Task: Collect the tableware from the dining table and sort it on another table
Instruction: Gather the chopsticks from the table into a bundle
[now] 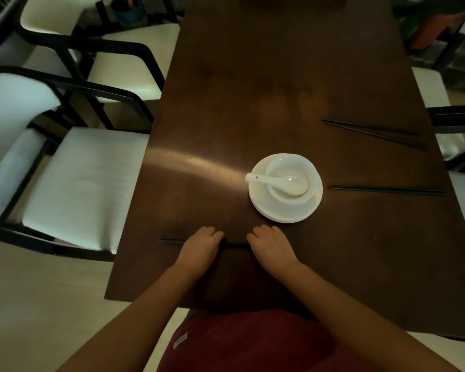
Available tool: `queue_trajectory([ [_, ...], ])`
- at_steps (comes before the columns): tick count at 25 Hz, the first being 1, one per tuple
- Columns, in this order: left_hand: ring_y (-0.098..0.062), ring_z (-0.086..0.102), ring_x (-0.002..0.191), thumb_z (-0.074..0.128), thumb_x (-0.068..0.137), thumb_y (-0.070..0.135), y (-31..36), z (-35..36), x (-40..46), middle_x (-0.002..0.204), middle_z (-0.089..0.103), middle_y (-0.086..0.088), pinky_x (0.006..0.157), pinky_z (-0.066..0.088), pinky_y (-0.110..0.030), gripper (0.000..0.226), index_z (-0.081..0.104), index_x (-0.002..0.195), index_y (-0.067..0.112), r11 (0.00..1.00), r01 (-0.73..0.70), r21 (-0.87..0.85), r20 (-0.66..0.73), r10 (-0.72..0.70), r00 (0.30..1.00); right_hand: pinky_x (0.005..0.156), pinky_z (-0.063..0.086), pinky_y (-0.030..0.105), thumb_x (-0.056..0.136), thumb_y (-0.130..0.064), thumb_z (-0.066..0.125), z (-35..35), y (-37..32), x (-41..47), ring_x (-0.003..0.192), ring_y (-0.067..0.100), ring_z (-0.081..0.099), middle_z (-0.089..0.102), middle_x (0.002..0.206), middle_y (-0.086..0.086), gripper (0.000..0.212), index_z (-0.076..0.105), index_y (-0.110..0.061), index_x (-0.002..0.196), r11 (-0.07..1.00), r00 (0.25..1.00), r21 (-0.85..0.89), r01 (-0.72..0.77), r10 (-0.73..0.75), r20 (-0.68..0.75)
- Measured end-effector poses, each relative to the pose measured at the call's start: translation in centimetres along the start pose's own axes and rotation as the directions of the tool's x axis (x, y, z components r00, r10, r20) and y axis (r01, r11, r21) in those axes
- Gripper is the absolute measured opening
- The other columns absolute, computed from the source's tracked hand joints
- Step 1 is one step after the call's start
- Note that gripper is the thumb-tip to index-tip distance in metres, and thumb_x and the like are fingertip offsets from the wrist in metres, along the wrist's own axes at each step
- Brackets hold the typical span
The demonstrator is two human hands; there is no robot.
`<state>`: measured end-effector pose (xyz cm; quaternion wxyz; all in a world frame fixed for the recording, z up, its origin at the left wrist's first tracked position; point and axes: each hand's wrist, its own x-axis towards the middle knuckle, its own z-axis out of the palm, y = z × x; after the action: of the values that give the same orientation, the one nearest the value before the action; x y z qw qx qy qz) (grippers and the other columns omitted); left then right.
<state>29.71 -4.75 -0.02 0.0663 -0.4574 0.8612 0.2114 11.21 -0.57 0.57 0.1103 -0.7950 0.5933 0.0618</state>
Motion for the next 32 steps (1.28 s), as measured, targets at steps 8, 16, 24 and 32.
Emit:
queue_trajectory([
  [8, -0.011, 0.064, 0.081, 0.06, 0.086, 0.015, 2.3, -4.1, 0.5, 0.086, 0.072, -0.002, 0.072, 0.045, -0.027, 0.012, 0.072, 0.089, 0.018, 0.936, -0.13, -0.328, 0.074, 0.162, 0.984, 0.072, 0.047, 0.027, 0.079, -0.02, 0.064, -8.1, 4.7, -2.8, 0.081, 0.012, 0.062, 0.069, 0.083, -0.008, 0.014, 0.073, -0.023, 0.089, 0.773, 0.971, 0.6, -0.205, 0.083, 0.226],
  [16, -0.012, 0.071, 0.076, 0.058, 0.087, 0.002, 10.6, -8.4, 3.8, 0.079, 0.076, 0.0, 0.067, 0.054, -0.02, 0.019, 0.072, 0.092, 0.014, 0.433, 0.165, -0.886, 0.295, 0.252, 0.922, 0.073, 0.054, 0.034, 0.081, -0.01, 0.066, -13.9, 10.5, -7.5, 0.074, 0.021, 0.065, 0.071, 0.086, 0.016, 0.013, 0.068, -0.015, 0.092, 0.082, 0.853, 0.99, -0.112, 0.519, 0.054],
  [24, -0.019, 0.07, 0.089, 0.058, 0.088, 0.009, 17.6, -8.2, 8.9, 0.091, 0.075, -0.007, 0.074, 0.056, -0.025, 0.018, 0.074, 0.094, 0.015, 0.348, 0.289, -0.892, 0.39, 0.266, 0.882, 0.06, 0.053, 0.017, 0.086, -0.002, 0.057, -13.7, 17.2, -10.4, 0.06, 0.009, 0.063, 0.065, 0.075, 0.007, 0.01, 0.064, 0.0, 0.093, 0.009, 0.769, 0.999, 0.045, 0.638, -0.04],
  [32, -0.021, 0.071, 0.088, 0.055, 0.088, 0.003, 22.7, -6.8, 13.4, 0.093, 0.074, -0.013, 0.068, 0.056, -0.024, 0.019, 0.073, 0.094, 0.007, 0.011, 0.319, -0.948, 0.319, -0.026, 0.947, 0.081, 0.046, 0.026, 0.086, -0.023, 0.06, -8.3, 29.4, -9.7, 0.093, 0.01, 0.058, 0.063, 0.107, -0.001, 0.025, 0.062, -0.022, 0.11, 0.611, 0.763, 0.689, -0.391, 0.634, -0.129],
])
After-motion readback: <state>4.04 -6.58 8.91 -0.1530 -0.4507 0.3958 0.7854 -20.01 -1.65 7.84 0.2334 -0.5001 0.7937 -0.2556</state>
